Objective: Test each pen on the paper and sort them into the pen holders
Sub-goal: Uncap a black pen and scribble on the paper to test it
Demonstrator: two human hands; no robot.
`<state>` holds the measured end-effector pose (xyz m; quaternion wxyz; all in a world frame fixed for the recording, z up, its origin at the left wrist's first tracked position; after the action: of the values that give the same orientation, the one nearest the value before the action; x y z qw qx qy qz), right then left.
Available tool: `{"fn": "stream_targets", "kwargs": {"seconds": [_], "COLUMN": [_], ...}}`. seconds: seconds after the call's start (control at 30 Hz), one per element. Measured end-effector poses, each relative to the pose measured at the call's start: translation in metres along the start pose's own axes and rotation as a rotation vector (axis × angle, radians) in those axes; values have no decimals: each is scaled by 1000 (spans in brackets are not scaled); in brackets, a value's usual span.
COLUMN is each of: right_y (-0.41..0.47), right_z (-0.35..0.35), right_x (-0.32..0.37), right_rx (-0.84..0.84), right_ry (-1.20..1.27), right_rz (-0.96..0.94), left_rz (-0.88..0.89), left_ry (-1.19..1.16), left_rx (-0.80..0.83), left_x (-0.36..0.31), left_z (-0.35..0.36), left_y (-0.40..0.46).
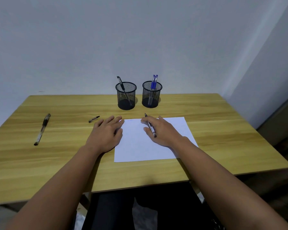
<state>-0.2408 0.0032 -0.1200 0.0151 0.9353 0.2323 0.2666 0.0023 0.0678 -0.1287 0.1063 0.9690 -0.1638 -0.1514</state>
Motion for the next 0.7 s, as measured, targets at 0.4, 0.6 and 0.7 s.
{"fn": "stream_targets", "kwargs": {"seconds": [0.4,0.6,0.7], "right_y": [40,51,50], "right_z": [-38,-19,-10], "right_x": [-29,-22,-24], "right_rx": [-420,-251,-201], "right_ry": [1097,1141,1137], "right_rz": [507,542,538], "left_rz": [0,5,8], "left_ry": [-65,-70,-59], "left_rx": [-36,-49,-62], "left_x": [2,3,5], "left_z": [-3,-3,-1], "left_y": [-2,-1,-1]}}
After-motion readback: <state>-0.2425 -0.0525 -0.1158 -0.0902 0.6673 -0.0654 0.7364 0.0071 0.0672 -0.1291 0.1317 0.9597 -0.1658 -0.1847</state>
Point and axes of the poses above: each hand's wrist, its own y-axis towards the middle knuckle, its own z-axis out of the palm, x = y × z, the point moved 3 cm from there along y, towards the middle knuckle, and after that the axes turned 14 degrees about z, right-handed, at the moved point
